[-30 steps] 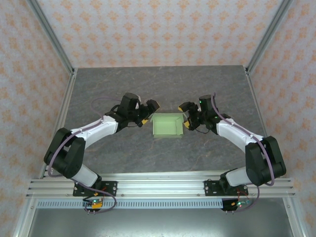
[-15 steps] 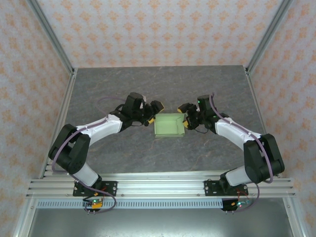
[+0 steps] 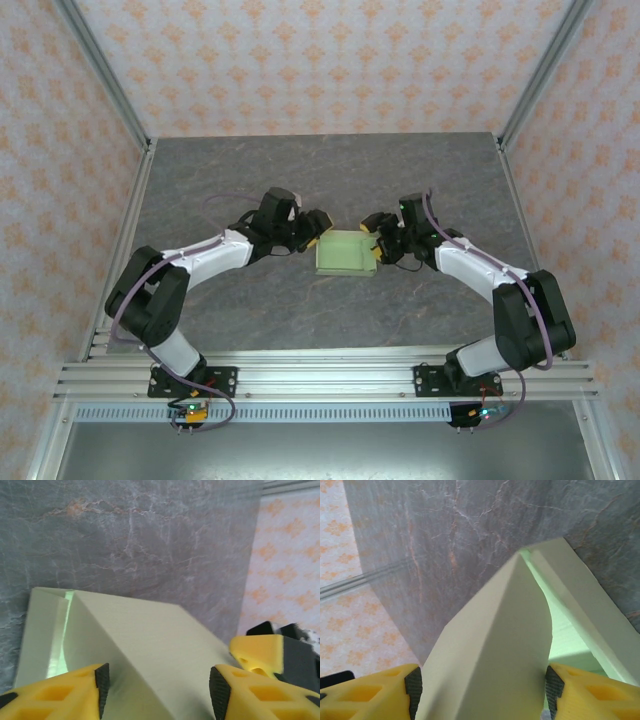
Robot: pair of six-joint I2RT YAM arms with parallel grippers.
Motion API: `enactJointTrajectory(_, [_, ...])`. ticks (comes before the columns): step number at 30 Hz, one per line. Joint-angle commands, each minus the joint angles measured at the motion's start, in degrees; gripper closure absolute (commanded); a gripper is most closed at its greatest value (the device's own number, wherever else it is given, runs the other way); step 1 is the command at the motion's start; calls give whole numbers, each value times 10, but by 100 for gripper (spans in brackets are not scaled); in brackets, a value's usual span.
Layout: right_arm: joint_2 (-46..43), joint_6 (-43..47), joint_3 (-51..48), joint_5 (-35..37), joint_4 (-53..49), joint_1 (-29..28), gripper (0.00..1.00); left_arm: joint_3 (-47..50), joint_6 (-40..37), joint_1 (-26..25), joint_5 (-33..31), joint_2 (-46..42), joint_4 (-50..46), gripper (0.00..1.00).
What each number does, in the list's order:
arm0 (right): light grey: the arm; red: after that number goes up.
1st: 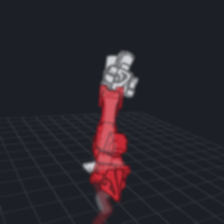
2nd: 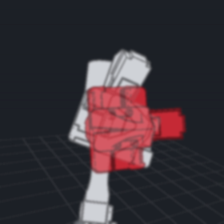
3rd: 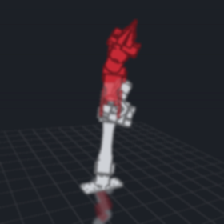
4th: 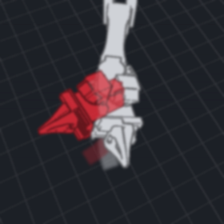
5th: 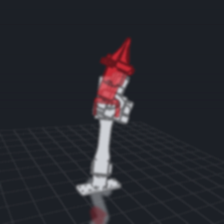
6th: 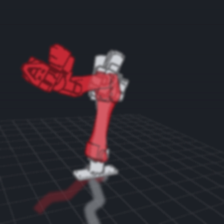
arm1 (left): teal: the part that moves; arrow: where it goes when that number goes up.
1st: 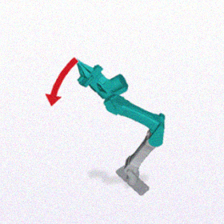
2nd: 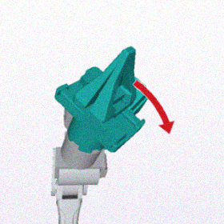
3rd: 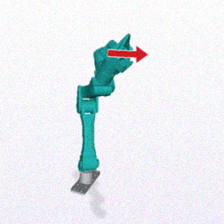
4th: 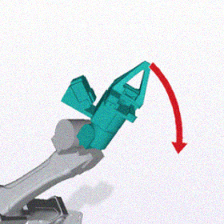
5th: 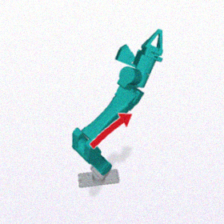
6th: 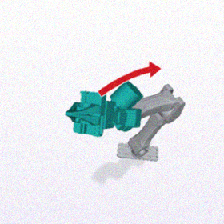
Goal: Fold the paper box
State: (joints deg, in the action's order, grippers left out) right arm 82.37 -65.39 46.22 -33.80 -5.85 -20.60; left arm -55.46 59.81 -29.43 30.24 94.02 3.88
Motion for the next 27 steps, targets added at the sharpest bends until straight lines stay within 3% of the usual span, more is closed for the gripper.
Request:
enactJointTrajectory(1, [-3,27,-1,22,-27,-6,33,5,-89,-8,-16,19,-41,46])
enactJointTrajectory(9, [-3,40,-16,39,-42,-5,33,19,-103,3,-5,51,-39,47])
enactJointTrajectory(16, [-36,101,22,66,-158,4,25,-18,-147,4,-17,74,-99,48])
enactJointTrajectory(23, [-57,216,81,113,-255,10,24,-69,-186,4,-23,104,-169,47])
enactJointTrajectory(27, [-9,325,111,112,-248,-8,34,-99,-224,4,-39,111,-211,46])
